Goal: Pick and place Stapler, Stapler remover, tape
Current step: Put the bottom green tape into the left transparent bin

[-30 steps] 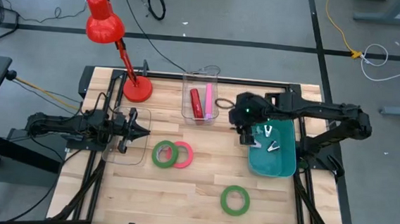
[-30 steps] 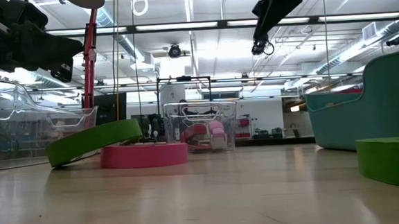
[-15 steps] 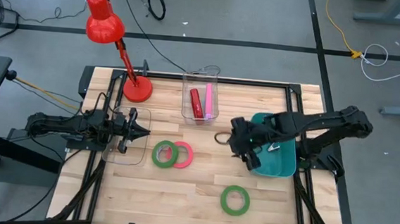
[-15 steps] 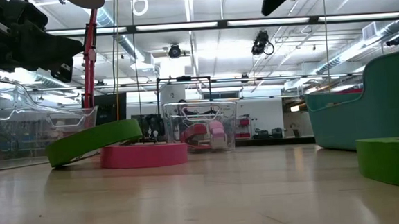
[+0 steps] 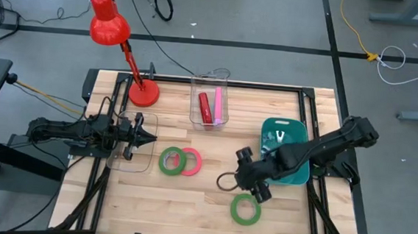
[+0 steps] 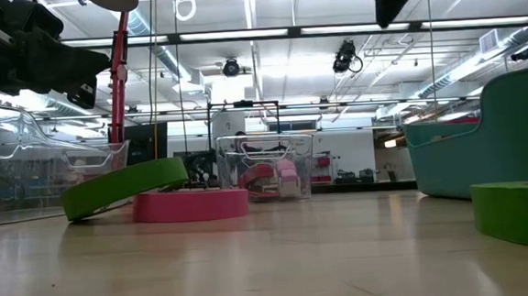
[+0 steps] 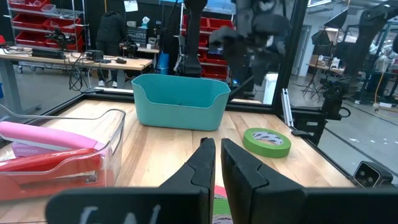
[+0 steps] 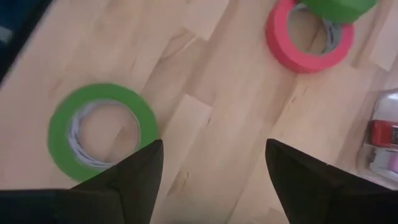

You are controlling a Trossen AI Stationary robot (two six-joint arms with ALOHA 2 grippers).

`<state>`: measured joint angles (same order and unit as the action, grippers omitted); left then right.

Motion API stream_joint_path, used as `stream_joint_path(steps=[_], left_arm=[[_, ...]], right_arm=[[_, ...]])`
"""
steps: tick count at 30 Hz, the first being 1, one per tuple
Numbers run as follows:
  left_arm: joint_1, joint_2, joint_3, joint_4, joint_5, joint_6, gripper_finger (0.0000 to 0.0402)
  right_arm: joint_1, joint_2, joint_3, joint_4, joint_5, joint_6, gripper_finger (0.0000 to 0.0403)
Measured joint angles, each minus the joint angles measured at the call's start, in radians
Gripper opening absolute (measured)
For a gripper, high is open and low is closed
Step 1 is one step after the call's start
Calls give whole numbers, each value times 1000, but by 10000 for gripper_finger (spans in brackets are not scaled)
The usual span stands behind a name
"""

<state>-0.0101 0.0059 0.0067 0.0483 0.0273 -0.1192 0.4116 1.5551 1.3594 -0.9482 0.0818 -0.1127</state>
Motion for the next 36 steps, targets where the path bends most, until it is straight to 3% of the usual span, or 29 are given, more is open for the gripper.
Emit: stream_joint_path(steps=[19,26,36], left_arm=[[0,0,0,0,0,0,30],[0,0,0,0,0,0,30],[0,0,0,0,0,0,30]], right_arm=[[98,235,0,102,-22,-59,283],[127,234,-104,275,-136,-199,283],[126,232,-212,368,-98,-158,283]])
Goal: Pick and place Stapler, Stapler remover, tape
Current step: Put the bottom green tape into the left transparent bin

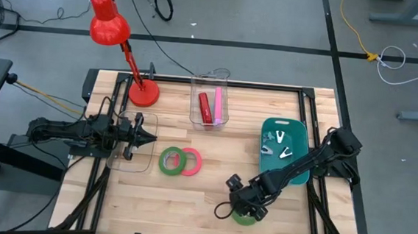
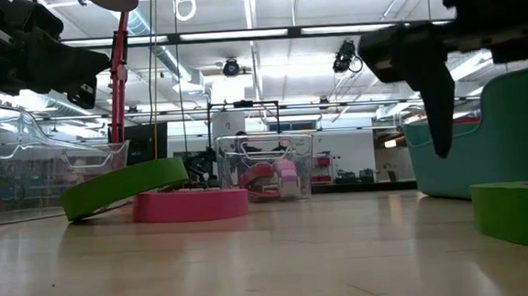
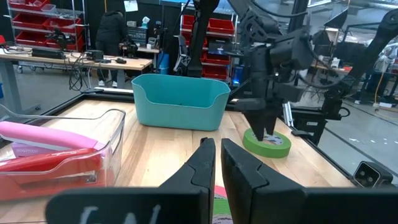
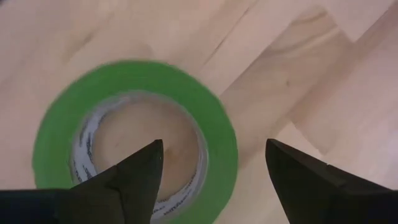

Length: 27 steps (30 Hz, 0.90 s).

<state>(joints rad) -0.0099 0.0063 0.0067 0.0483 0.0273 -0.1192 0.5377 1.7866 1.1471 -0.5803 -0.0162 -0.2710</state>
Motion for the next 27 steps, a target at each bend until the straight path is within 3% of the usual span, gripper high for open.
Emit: stream_joint_path(steps=[8,27], left_arm=[[0,0,0,0,0,0,30],[0,0,0,0,0,0,30]], right_arm=[[-23,0,-53,24,0,-1,283],[-29,-1,-10,-75,-27,140,283]])
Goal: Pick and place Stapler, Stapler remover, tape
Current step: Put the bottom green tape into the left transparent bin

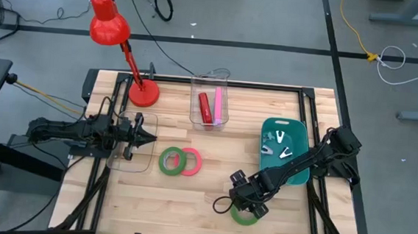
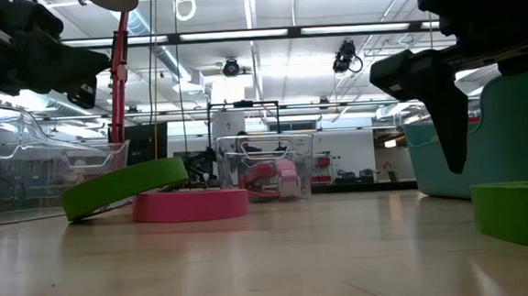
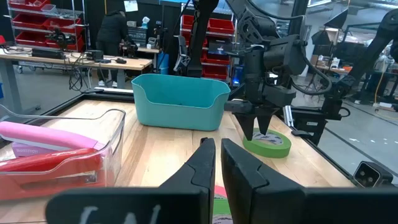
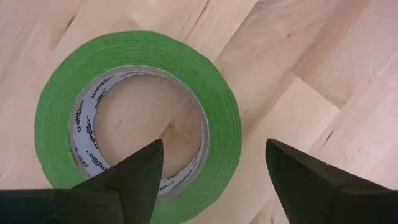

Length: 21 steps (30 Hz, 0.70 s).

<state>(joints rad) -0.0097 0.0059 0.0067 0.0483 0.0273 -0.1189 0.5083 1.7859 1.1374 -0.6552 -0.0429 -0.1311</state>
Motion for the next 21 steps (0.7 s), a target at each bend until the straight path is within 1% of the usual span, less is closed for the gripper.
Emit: stream_joint_path(steps=[4,10,16,21], left_arm=[[0,0,0,0,0,0,30],[0,0,0,0,0,0,30],[0,0,0,0,0,0,30],[0,0,0,0,0,0,30]], right_arm=[[-1,18,0,2,-20,27,281],[-1,70,0,1,-25,45,267],[-6,72,0,11,-25,45,250],[-12,72,0,16,-18,45,226]])
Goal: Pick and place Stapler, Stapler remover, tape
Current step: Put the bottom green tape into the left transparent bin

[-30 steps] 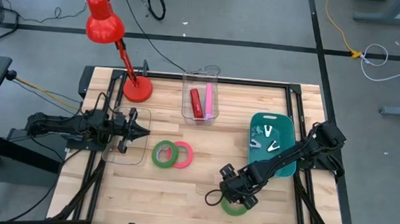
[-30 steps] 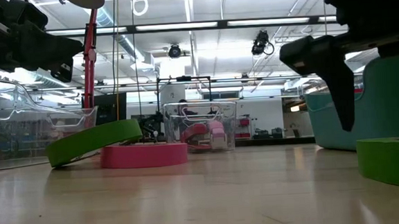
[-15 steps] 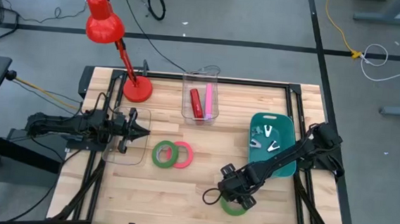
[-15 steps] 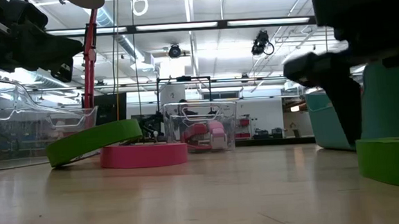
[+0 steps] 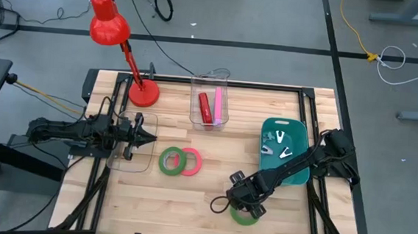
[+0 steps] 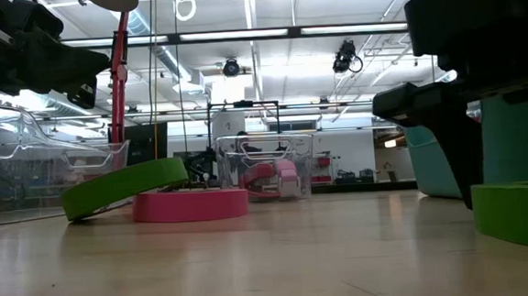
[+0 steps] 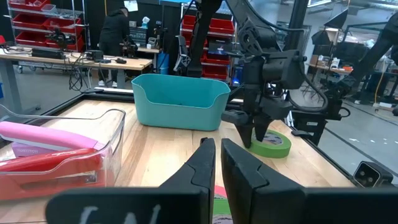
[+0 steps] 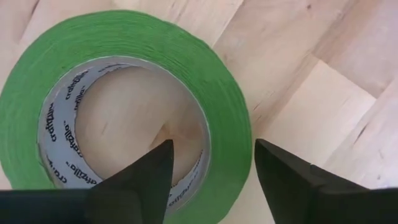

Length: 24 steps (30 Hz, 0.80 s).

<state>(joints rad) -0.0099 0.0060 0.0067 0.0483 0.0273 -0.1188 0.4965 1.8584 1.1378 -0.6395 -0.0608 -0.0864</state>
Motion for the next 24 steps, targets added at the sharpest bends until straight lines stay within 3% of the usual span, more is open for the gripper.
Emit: stream_joint_path(steps=[15,24], left_arm=[[0,0,0,0,0,0,30],[0,0,0,0,0,0,30]], right_arm=[[-1,6,0,19,3,0,102],[-1,6,0,17,-4,0,100]])
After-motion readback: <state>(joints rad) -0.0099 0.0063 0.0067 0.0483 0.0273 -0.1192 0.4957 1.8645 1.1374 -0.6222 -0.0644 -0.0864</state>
